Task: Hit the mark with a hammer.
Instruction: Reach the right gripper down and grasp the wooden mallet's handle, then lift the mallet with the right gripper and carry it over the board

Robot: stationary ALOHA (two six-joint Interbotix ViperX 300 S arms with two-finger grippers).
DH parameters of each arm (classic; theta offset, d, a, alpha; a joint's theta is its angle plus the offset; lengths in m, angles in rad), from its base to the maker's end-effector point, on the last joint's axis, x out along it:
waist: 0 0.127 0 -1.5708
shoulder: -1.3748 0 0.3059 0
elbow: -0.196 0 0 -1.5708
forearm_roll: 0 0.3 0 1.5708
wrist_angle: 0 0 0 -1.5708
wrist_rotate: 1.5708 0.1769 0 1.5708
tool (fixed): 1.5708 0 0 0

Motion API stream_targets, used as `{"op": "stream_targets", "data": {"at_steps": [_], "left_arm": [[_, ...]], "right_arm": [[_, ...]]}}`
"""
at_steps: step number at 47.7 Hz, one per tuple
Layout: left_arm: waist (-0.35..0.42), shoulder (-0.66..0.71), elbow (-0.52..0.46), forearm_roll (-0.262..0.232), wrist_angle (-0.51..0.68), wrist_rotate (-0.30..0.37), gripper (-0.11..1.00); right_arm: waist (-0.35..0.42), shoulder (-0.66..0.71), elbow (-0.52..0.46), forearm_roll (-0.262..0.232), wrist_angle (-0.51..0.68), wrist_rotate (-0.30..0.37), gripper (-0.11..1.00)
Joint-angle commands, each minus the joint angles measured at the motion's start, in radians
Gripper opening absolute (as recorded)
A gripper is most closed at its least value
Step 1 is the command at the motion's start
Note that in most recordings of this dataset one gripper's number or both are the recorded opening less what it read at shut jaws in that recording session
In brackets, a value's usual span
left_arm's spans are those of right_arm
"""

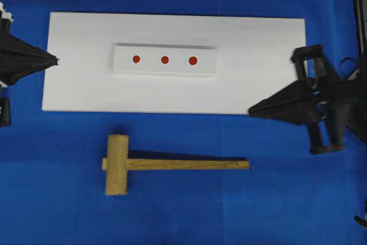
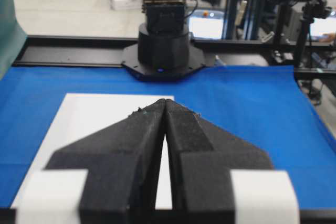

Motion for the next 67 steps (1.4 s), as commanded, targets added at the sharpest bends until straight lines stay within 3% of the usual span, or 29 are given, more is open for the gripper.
{"op": "stream_targets", "data": {"at_steps": [1, 4, 15, 18, 31, 47, 67], "left_arm": [[0.000, 0.006, -0.015, -0.002, -0.005, -0.002, 0.00], [0.000, 0.006, -0.015, -0.002, -0.005, -0.002, 0.00], [0.000, 0.006, -0.011, -0.002, -0.005, -0.002, 0.00], [0.000, 0.006, -0.008, -0.002, -0.005, -0.002, 0.00], [0.000, 0.006, -0.002, -0.002, -0.005, -0.002, 0.00], [0.000, 0.006, 0.006, -0.003, -0.005, -0.003, 0.00], [0.000, 0.005, 0.012, -0.002, -0.005, -0.006, 0.00]], "right_arm": [[0.005, 0.066, -0.044, 0.009, -0.028, 0.023, 0.08], [0.008, 0.115, -0.063, 0.020, -0.029, 0.043, 0.18], [0.055, 0.287, -0.144, 0.091, -0.032, 0.066, 0.84], [0.063, 0.334, -0.156, 0.110, -0.051, 0.066, 0.93], [0.106, 0.563, -0.225, 0.213, -0.163, 0.063, 0.89], [0.163, 0.775, -0.325, 0.276, -0.172, 0.061, 0.90], [0.155, 0.948, -0.371, 0.347, -0.216, 0.055, 0.89]]}}
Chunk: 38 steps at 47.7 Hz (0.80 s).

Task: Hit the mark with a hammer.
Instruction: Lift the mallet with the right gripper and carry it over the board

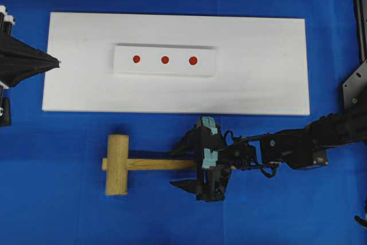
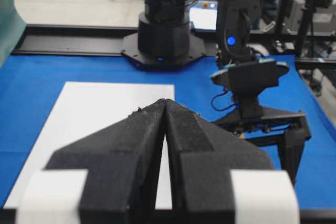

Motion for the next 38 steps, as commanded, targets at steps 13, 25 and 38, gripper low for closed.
{"op": "stream_targets", "data": {"at_steps": [13, 25, 38], "left_arm": [[0.000, 0.002, -0.009, -0.002, -0.005, -0.008, 0.00], [0.000, 0.000, -0.009, -0.002, -0.005, -0.008, 0.00], [0.000, 0.000, -0.009, -0.002, -0.005, -0.009, 0.00]], "right_arm": [[-0.005, 0.002, -0.018, 0.051, -0.021, -0.066, 0.83], [-0.006, -0.008, -0.020, 0.054, -0.020, -0.098, 0.14], [-0.006, -0.120, -0.002, 0.055, -0.017, -0.103, 0.10]]}}
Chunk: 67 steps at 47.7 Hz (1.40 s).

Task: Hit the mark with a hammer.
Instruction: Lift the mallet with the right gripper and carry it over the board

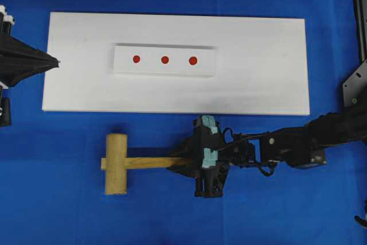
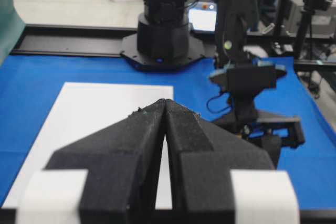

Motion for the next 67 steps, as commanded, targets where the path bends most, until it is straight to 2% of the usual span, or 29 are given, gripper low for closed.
{"op": "stream_targets", "data": {"at_steps": [1, 10, 20, 32, 43, 56, 67], "left_arm": [[0.000, 0.003, -0.009, -0.002, -0.005, -0.002, 0.00], [0.000, 0.002, -0.009, -0.002, -0.003, -0.002, 0.00], [0.000, 0.002, -0.009, -0.002, 0.006, -0.012, 0.00], [0.000, 0.002, -0.011, -0.002, 0.014, -0.020, 0.00], [0.000, 0.000, -0.009, -0.002, 0.014, -0.021, 0.00], [0.000, 0.002, -0.009, -0.002, 0.015, -0.021, 0.00], [0.000, 0.002, -0.009, -0.002, 0.015, -0.023, 0.00]], "right_arm": [[0.000, -0.091, 0.002, 0.000, -0.005, -0.005, 0.10], [0.000, -0.221, 0.037, 0.000, 0.012, -0.048, 0.10], [0.000, -0.348, 0.035, 0.002, 0.114, -0.107, 0.10], [-0.017, -0.373, 0.037, 0.002, 0.140, -0.132, 0.10], [-0.123, -0.402, 0.069, -0.002, 0.144, -0.187, 0.10], [-0.264, -0.457, 0.115, -0.005, 0.152, -0.334, 0.10], [-0.281, -0.482, 0.115, -0.005, 0.152, -0.403, 0.10]]}}
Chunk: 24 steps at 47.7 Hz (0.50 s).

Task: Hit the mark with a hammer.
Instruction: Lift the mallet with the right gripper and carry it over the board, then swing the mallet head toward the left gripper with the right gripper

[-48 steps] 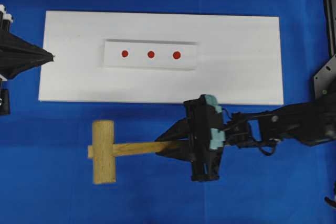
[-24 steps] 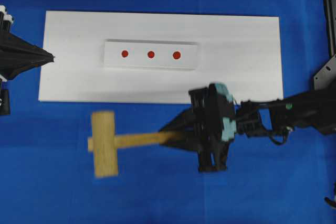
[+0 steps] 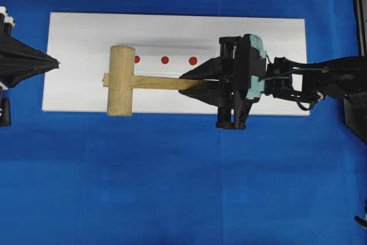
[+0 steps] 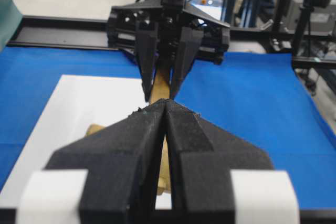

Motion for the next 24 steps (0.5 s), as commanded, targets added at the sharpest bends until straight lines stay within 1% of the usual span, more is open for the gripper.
{"op": "stream_targets", "data": {"at_steps": [1, 6, 11, 19, 20, 21, 24], "left_arm": [[0.000, 0.005, -0.011, 0.000, -0.005, -0.002, 0.00], [0.000, 0.005, -0.011, 0.000, -0.006, -0.008, 0.00], [0.000, 0.005, -0.011, 0.000, -0.005, -0.023, 0.00], [0.000, 0.005, -0.011, -0.002, -0.005, -0.048, 0.00], [0.000, 0.005, -0.011, -0.002, -0.005, -0.051, 0.00], [0.000, 0.005, -0.011, -0.002, -0.005, -0.052, 0.00], [0.002, 0.005, -0.011, 0.000, -0.006, -0.060, 0.00]], "right_arm": [[0.002, -0.037, -0.017, -0.003, -0.009, -0.023, 0.10], [-0.002, -0.041, -0.023, -0.008, -0.014, -0.074, 0.10], [-0.005, -0.041, -0.031, -0.020, -0.035, -0.167, 0.10], [-0.008, -0.035, -0.038, -0.021, -0.106, -0.376, 0.10], [-0.008, -0.035, -0.038, -0.020, -0.115, -0.407, 0.10], [-0.009, -0.035, -0.038, -0.020, -0.132, -0.451, 0.09], [-0.009, -0.035, -0.035, -0.020, -0.166, -0.541, 0.09]]}}
